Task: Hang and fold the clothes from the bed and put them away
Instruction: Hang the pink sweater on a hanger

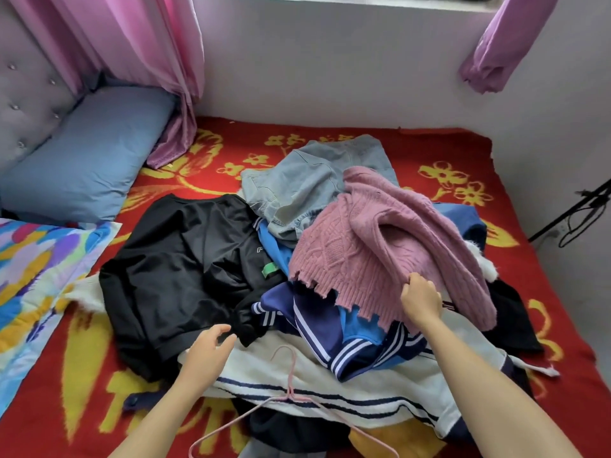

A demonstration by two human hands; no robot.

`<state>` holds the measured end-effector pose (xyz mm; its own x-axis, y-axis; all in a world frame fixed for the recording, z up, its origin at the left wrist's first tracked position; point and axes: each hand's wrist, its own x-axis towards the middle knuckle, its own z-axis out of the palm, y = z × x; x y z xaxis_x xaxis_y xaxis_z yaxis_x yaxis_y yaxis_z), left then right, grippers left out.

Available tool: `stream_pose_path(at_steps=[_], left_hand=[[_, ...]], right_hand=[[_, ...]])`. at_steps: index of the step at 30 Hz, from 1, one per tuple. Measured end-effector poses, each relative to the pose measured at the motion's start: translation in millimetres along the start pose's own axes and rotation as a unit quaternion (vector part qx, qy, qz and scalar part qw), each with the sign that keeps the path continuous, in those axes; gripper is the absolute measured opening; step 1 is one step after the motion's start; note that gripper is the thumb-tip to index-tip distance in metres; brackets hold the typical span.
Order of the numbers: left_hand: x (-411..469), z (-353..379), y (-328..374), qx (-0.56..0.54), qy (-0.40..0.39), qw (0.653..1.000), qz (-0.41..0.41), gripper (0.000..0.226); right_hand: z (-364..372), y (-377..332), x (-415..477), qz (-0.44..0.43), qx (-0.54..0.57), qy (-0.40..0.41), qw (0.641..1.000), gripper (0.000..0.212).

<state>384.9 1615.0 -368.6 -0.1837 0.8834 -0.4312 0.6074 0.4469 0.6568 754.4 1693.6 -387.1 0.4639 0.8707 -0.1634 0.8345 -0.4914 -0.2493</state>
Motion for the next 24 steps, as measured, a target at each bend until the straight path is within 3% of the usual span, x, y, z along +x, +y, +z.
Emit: stream_pose_path(at_steps=[5,9,12,15,19,21,24], left_hand=[[-10,5,6,-0.005,-0.032,0.999,0.042,0.034],[-13,7,6,-0.046,-0.078,0.994,0.067,0.038],[-20,1,13,-0.137,-0.156,0.977,0.047,0.048],[-26,-7,14,-0.210,-0.226,0.951,0.004,0.046],[-26,-12,-7,-0.155,-0.264,0.952,0.029,0.069],[-30,-11,-26,-0.121,-0.284,0.950,0.036,0.070],[-44,-3,-49,-0.045,-0.308,0.950,0.031,0.062]], right_hand=[[-10,-25,-71,-0.030,0.096,0.003,0.995,0.024],[-20,-52,-153,-0.103,0.168,0.007,0.980,0.023],[-21,-80,-229,-0.121,0.207,0.003,0.971,0.016],[-3,-107,-300,-0.131,0.165,-0.041,0.977,0.014],[43,-125,-367,-0.134,0.109,-0.022,0.985,0.030],[62,-135,-396,-0.062,0.123,-0.088,0.987,0.029],[85,-130,-415,-0.025,0.109,-0.157,0.981,0.029]])
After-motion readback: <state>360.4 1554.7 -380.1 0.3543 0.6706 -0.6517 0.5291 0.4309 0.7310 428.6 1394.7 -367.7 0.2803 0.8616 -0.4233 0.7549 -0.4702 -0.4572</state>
